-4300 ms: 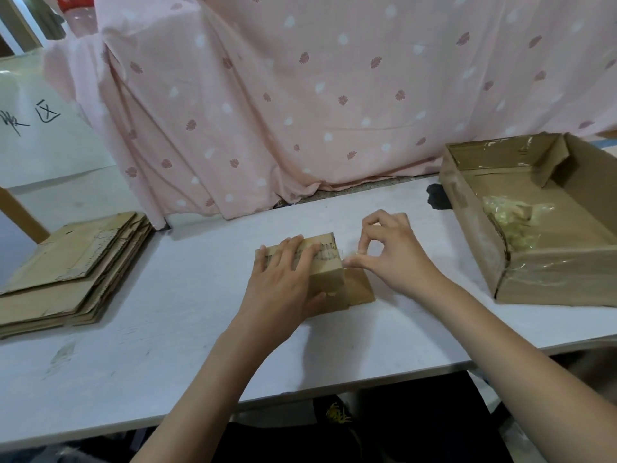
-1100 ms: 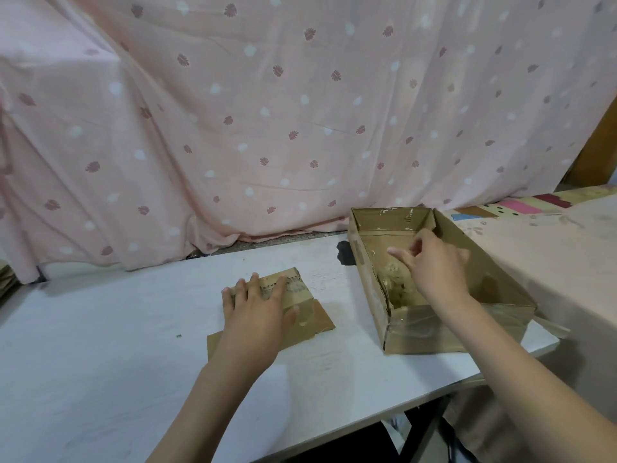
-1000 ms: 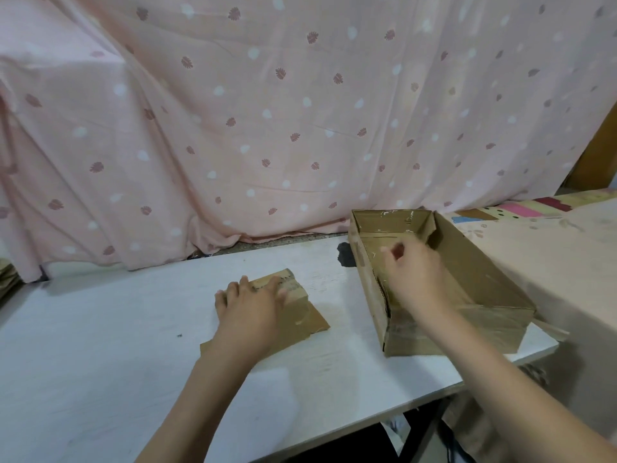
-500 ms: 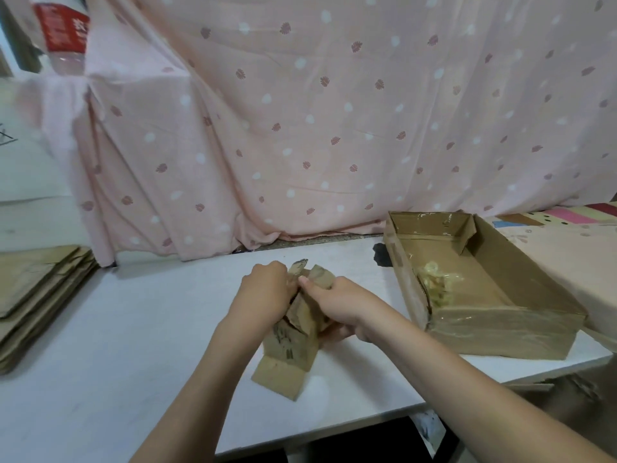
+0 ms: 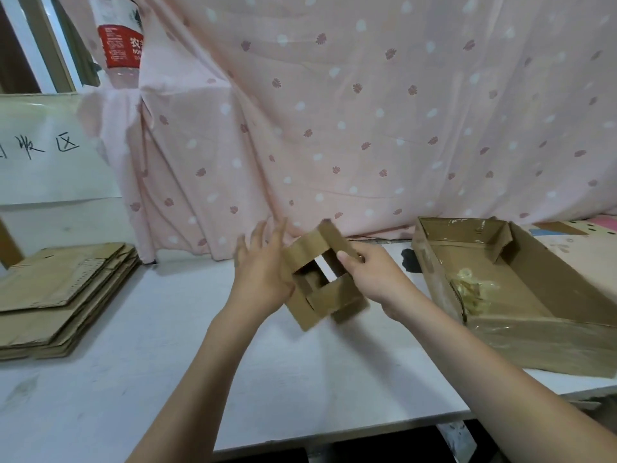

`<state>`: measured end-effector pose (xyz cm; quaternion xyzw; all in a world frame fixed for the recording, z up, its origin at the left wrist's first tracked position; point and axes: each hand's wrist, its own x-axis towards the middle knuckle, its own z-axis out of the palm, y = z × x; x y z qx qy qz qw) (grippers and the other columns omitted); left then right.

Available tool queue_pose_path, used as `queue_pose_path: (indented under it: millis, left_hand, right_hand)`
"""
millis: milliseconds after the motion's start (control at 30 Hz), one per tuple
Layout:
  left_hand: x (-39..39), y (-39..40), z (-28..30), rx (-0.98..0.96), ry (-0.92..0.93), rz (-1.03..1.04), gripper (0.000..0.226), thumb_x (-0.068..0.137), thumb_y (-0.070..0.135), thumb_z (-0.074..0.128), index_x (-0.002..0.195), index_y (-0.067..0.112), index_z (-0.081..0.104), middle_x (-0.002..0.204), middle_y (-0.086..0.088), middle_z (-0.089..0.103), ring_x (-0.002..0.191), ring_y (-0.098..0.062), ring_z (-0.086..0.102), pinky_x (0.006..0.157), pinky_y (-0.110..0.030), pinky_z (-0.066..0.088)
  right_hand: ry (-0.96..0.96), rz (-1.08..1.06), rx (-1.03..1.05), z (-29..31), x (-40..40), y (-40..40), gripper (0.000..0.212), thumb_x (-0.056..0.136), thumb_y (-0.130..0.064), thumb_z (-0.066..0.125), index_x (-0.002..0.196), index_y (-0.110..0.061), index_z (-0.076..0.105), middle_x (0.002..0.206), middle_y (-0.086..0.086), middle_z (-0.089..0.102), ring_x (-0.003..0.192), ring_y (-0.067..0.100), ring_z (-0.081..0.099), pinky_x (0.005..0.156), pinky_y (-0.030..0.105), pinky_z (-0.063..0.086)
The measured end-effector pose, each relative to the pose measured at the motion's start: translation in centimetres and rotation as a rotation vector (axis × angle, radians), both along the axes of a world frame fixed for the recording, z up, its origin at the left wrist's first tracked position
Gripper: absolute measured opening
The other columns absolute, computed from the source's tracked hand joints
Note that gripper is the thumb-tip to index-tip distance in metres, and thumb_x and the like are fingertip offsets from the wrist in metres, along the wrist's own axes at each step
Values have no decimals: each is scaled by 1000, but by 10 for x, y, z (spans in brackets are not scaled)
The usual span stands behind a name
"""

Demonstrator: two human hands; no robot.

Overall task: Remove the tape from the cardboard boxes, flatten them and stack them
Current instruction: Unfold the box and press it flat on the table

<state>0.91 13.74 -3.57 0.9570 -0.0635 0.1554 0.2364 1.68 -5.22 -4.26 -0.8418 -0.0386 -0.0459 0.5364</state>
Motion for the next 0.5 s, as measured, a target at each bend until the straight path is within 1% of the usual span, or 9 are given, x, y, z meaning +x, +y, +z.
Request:
queue_pose_path:
  millis: [67, 133, 167, 233, 300, 333, 400, 433, 500]
  left_hand:
    - [3, -8, -3, 124, -26, -42, 91, 77, 18, 70, 149, 33, 16, 140, -4, 47, 125, -31, 42, 98, -37, 43]
    - [3, -19, -9, 9, 51, -2, 74, 80, 22, 65, 139, 29, 20, 106, 0, 58, 93, -28, 55, 74, -35, 48]
    - [3, -24, -12, -7, 52, 58, 63, 83, 19, 59, 136, 22, 26, 100, -2, 57, 86, -30, 54, 71, -35, 46]
    - [3, -30, -22, -26, 74, 150, 44, 84, 12, 50, 125, 7, 36, 98, -8, 54, 86, -34, 54, 71, -37, 45]
    - [3, -33, -33, -67, 115, 150, 34, 88, 15, 51, 118, 2, 41, 99, -11, 57, 88, -36, 57, 69, -36, 44]
    - [5, -35, -39, -62, 134, 132, 29, 90, 19, 52, 113, 3, 44, 100, -13, 59, 85, -33, 57, 68, -36, 45]
    - [4, -36, -45, -58, 152, 123, 24, 93, 22, 51, 108, 3, 48, 98, -14, 59, 77, -29, 53, 64, -36, 45]
    - [5, -35, -48, -100, 166, 130, 31, 94, 21, 50, 116, 1, 46, 98, -14, 59, 75, -28, 53, 61, -36, 43]
    - [8, -29, -48, -202, 208, 145, 31, 95, 17, 43, 122, 0, 43, 98, -15, 60, 73, -28, 55, 57, -34, 43]
  right_hand:
    - [-70, 77, -88, 6, -5, 5, 22, 103, -29, 52, 108, -33, 73, 99, -14, 65, 93, 12, 54, 74, 20, 40]
    - [-115, 80, -146, 7, -9, 12, 25, 101, -27, 56, 116, -40, 72, 115, -17, 68, 107, 10, 57, 81, 17, 39]
    - [-134, 52, -150, 4, -10, 14, 28, 99, -26, 59, 122, -39, 70, 124, -14, 67, 117, 10, 57, 86, 16, 38]
    - [-139, -51, -159, -6, -11, 17, 49, 94, -29, 68, 141, -35, 55, 151, 1, 47, 139, 17, 43, 97, 15, 33]
    - [1, -146, -120, -19, -14, 22, 90, 87, -38, 75, 158, -31, 21, 164, 13, 12, 147, 27, 30, 108, 27, 33]
    - [74, -186, -94, -25, -15, 26, 103, 84, -40, 77, 160, -25, 8, 162, 17, 16, 142, 30, 36, 106, 29, 37]
    - [129, -255, 1, -33, -17, 31, 107, 82, -35, 77, 158, -16, 5, 129, 6, 53, 112, 23, 55, 87, 26, 47]
    - [134, -277, 61, -37, -16, 32, 99, 82, -27, 76, 156, -15, 11, 109, -2, 57, 96, 16, 57, 72, 24, 47]
    - [149, -300, 157, -38, -14, 30, 73, 82, -16, 70, 145, -16, 32, 100, -4, 58, 82, 7, 55, 58, 22, 44]
